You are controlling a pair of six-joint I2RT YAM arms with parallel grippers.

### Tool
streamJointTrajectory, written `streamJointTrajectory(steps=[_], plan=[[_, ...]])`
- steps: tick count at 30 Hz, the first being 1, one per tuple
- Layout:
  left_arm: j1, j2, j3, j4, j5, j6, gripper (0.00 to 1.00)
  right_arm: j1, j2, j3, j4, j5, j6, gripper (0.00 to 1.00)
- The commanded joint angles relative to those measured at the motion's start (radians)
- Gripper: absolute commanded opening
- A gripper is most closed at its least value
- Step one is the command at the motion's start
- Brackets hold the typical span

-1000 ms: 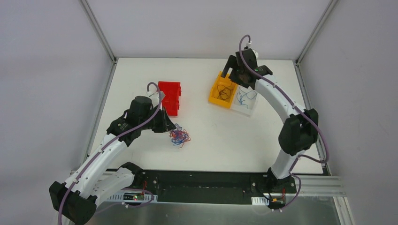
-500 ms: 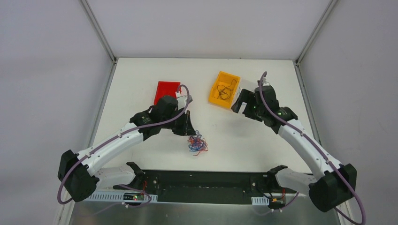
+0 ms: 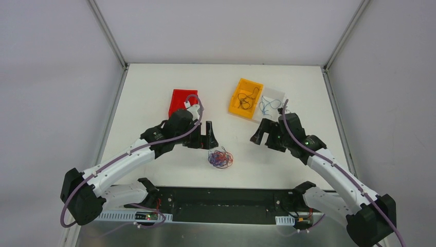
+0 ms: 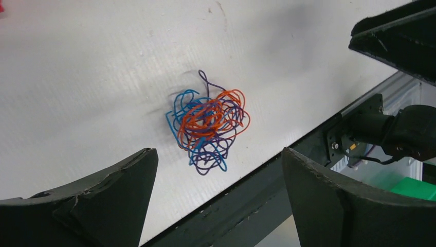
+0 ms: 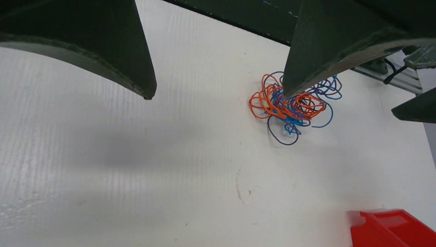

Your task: Untangle the cables

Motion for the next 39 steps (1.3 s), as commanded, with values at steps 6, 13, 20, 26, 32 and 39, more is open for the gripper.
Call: streamJointTrajectory(steps=[6, 13, 20, 26, 32, 39], plan=[[0.002, -0.075, -0.04, -0.09, -0.118, -0.007, 0.94, 0.193, 0.108, -0.017, 0.159, -0.02, 0.049, 0.95], [0.003, -0.063, -0.067, -0.089, -0.058, 0.021, 0.93, 0.297, 0.197, 0.003, 0.219, 0.006, 0.082, 0.91], [0.003, 0.036, -0.065, -0.038, 0.028, 0.034, 0.83, 0.355, 0.274, -0.001, 0.294, -0.039, 0.095, 0.72], [0.003, 0.13, -0.084, 0.057, 0.085, 0.022, 0.78, 0.386, 0.404, 0.016, 0.379, -0.047, 0.102, 0.57], [0.003, 0.236, -0.083, 0.142, 0.173, 0.017, 0.44, 0.394, 0.458, 0.026, 0.418, -0.052, 0.112, 0.09], [0.007, 0.233, -0.138, 0.203, 0.193, 0.002, 0.0, 0.392, 0.318, 0.02, 0.315, 0.036, 0.107, 0.0]])
